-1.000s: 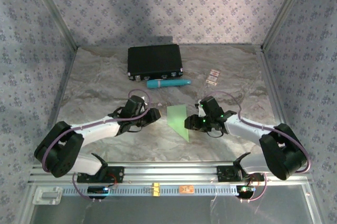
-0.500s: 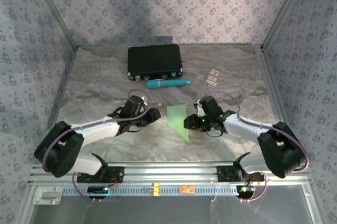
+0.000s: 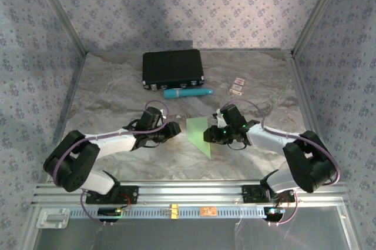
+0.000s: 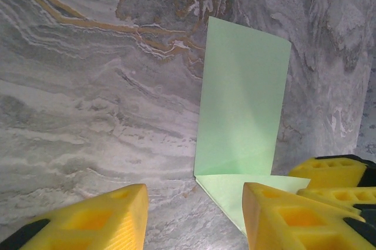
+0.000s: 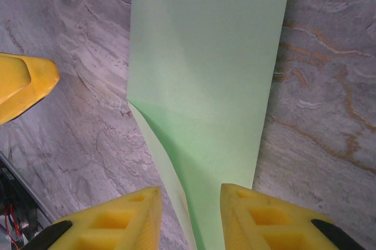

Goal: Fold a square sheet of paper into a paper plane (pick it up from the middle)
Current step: Fourth fold the wing at the center of the table.

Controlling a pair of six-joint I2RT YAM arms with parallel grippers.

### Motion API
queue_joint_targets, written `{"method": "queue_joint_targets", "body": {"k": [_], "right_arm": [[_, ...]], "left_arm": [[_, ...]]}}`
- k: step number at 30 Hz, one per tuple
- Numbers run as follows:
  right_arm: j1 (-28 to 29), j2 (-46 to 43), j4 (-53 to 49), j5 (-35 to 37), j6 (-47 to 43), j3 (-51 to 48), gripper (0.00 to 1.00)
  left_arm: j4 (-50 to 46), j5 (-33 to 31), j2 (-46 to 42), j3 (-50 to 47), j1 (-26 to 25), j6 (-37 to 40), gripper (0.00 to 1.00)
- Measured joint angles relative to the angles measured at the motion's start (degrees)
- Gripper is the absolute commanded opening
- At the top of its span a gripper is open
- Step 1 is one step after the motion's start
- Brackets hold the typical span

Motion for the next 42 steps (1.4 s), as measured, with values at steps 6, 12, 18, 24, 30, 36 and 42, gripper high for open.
{"method": "queue_joint_targets", "body": {"k": [6,12,18,24,30,36,42], "right_arm": [[0.00,1.05,1.03,-0.48,-0.76,0.02,0.20],[0.00,1.07,1.77,-0.87,-1.07,0.02,0.10],[-0.37,0.83,2.69,-1.88,-1.09,-0.44,0.08],[-0.85,-1.42,4.15,-2.67,-1.31,-2.08,0.07],[-1.92,-2.99,6.21,-3.91,-1.31,-4.02,0.07],[-2.73,-3.93,7.04,-4.87,-1.31,-5.16,0.07],[-3.10,-4.22,8.33,-5.29,-1.29,-5.27,0.07]], "left_arm": [[1.73,1.88,2.29,0.02,0.00,-0.07,0.46],[2.91,3.28,3.72,0.02,0.00,-0.66,0.48],[4.20,4.07,4.42,0.13,0.02,-1.29,0.58],[5.07,4.96,5.33,0.57,0.39,-1.97,0.66],[6.78,6.10,6.80,2.45,0.39,-2.49,0.73],[8.94,7.82,8.79,3.26,0.50,-3.04,0.73],[9.57,9.01,10.54,4.46,0.50,-3.08,0.74]]}}
